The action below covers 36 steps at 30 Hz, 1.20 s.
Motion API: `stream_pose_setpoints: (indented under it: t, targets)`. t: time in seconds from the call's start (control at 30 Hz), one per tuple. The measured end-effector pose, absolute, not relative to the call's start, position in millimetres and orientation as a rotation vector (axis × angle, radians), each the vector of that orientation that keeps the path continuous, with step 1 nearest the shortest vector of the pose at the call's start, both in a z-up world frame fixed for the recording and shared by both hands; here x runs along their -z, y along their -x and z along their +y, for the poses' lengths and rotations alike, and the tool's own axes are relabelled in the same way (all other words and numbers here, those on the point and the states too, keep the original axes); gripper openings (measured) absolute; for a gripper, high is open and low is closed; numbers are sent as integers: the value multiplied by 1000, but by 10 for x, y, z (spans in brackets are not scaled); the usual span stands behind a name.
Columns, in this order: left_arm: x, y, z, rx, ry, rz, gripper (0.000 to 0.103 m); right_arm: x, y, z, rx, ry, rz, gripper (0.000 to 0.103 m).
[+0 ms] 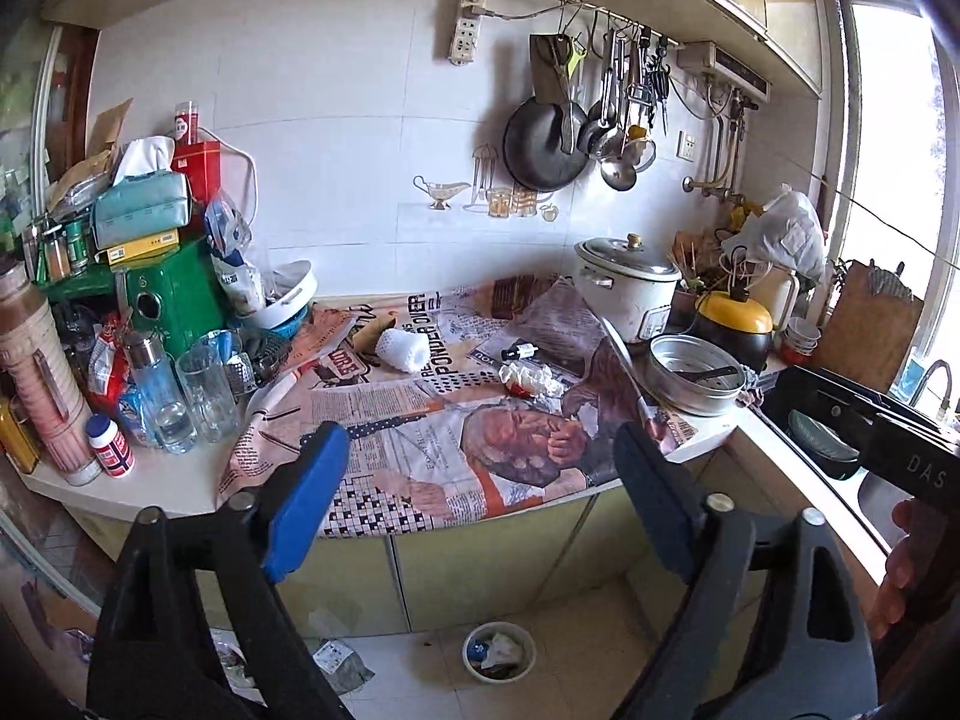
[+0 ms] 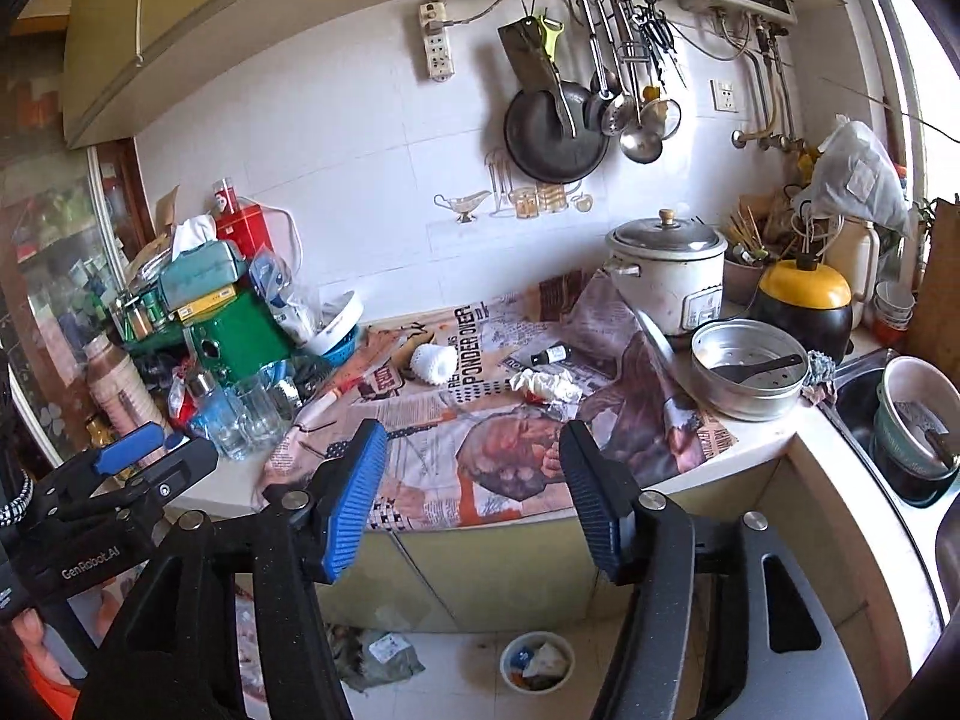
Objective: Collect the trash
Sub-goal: 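Raise both tools back up over the newspaper-covered counter, then grasp the white mesh fruit net with the left tool while the right tool grasps the crumpled tissue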
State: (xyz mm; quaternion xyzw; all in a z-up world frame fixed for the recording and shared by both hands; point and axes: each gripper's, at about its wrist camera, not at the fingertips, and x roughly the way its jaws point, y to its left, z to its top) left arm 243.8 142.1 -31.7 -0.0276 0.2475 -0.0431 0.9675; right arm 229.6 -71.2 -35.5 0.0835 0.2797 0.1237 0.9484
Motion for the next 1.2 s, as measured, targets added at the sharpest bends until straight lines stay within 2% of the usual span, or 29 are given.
stream_pose_setpoints:
  t: [0.1,0.2,0.8,1.2]
  targets:
    - [322,-2581,1369,84,34,497,99,354,-2404,-769,-237,-171,560,70]
    - [369,-2809,1312,69,29,505,101,417,-2590,-847,-231,-173,563,75]
    - [668,-4804,948,-158,141,628,101,860,-4528,-1319,-402,-58,723,76]
    - [1291,-5592,1318,-281,192,796,101,1754,-5538,-1183,-416,-24,960,76]
